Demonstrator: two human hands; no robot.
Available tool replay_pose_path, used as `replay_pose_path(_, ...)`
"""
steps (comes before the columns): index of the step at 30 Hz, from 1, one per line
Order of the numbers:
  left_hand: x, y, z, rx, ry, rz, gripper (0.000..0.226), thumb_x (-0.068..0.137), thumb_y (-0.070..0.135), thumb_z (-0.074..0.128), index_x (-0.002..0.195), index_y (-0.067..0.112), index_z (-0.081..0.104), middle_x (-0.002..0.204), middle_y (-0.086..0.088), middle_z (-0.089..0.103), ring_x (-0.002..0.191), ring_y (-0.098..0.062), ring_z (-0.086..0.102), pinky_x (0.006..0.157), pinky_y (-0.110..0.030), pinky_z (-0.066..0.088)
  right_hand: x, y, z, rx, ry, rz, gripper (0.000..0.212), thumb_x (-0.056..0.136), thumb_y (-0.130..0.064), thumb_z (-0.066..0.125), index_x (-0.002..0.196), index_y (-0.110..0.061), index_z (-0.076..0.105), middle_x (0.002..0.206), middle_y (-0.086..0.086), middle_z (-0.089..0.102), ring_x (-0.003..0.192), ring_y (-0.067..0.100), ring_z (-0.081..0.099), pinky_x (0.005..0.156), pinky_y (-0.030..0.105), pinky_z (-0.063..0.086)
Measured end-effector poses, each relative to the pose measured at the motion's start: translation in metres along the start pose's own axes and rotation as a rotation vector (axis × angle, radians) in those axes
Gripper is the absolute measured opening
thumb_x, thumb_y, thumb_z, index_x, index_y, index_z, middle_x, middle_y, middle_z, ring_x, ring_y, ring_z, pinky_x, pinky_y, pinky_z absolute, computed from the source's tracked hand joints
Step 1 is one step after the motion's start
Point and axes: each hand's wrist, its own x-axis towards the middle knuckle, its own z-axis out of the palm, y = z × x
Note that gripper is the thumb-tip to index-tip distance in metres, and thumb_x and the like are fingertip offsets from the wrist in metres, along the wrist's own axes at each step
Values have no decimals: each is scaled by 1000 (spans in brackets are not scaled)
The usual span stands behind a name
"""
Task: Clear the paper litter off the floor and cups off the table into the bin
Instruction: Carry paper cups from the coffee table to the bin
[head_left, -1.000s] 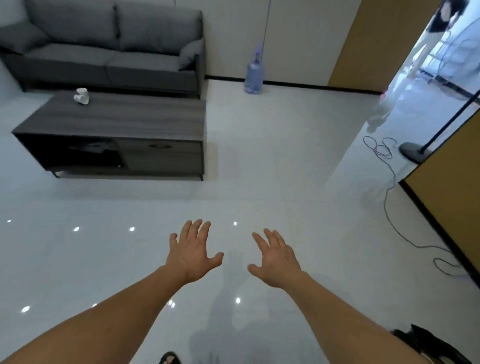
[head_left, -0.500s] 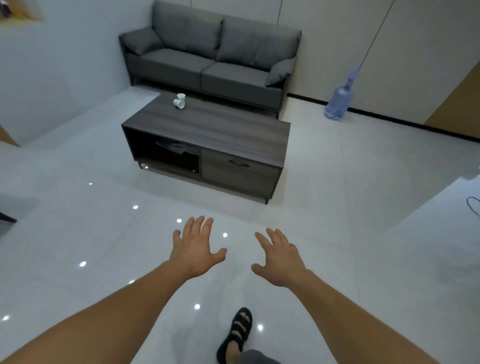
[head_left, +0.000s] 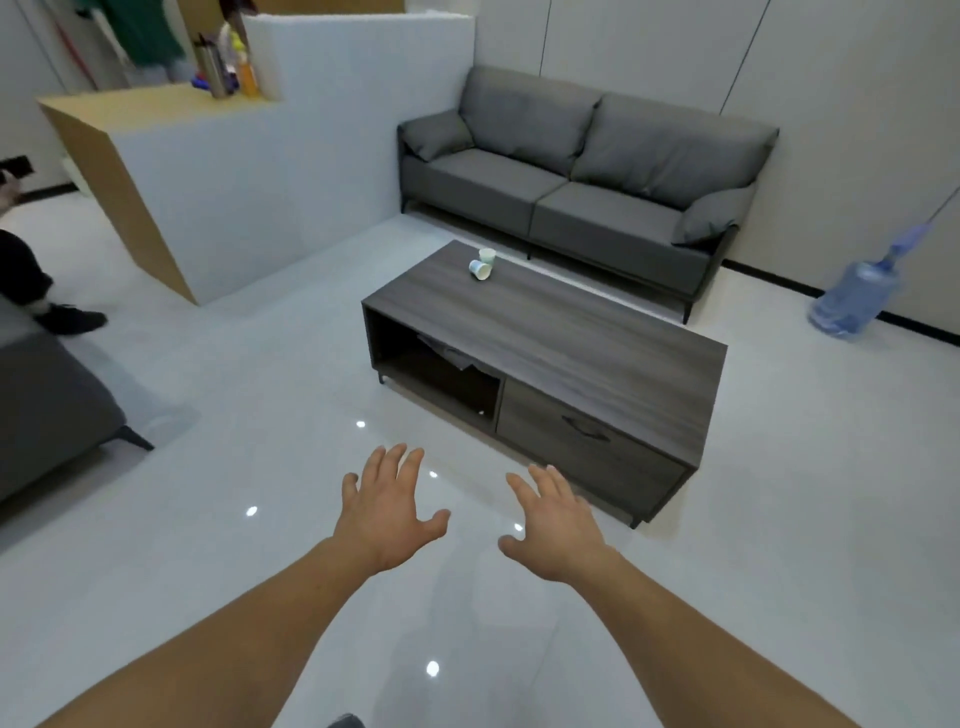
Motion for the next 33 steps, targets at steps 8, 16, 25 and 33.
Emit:
replay_pose_path(8, 128, -64, -13, -20, -32, -11, 89, 84, 68, 44, 152, 25, 6, 161, 1, 3, 148, -23, -4, 116, -51, 10, 145, -29, -34, -23, -20, -4, 85, 88, -54, 56, 155, -31, 10, 164, 1, 2, 150, 25, -4, 118, 52, 16)
replay_pose_path(16, 281, -125, -61, 20, 2, 100, 89, 82, 69, 43, 151, 26, 8, 160, 2, 7, 147, -22, 0, 116, -51, 14, 276, -68, -77, 21, -14, 76, 86, 89, -56, 54, 156, -29, 8, 164, 1, 1, 150, 24, -4, 118, 51, 17)
replay_pose_path(25, 449, -134, -72, 33, -4, 149, 91, 80, 70, 43, 152, 26, 9, 160, 2, 6, 147, -21, -1, 115, -51, 13, 427, -57, -110, 40, -82, 94, 87, 88, -56, 55, 156, -31, 6, 164, 0, -2, 150, 24, -5, 117, 52, 15)
replay_pose_path(33, 600, -147, -98, 63, 0, 75, 91, 80, 71, 43, 151, 25, 11, 159, 2, 8, 147, -21, 0, 116, -51, 13, 593, -49, -168, 46, -59, 10, 89, 87, -56, 56, 156, -30, 7, 164, 2, -1, 150, 23, -4, 118, 51, 16)
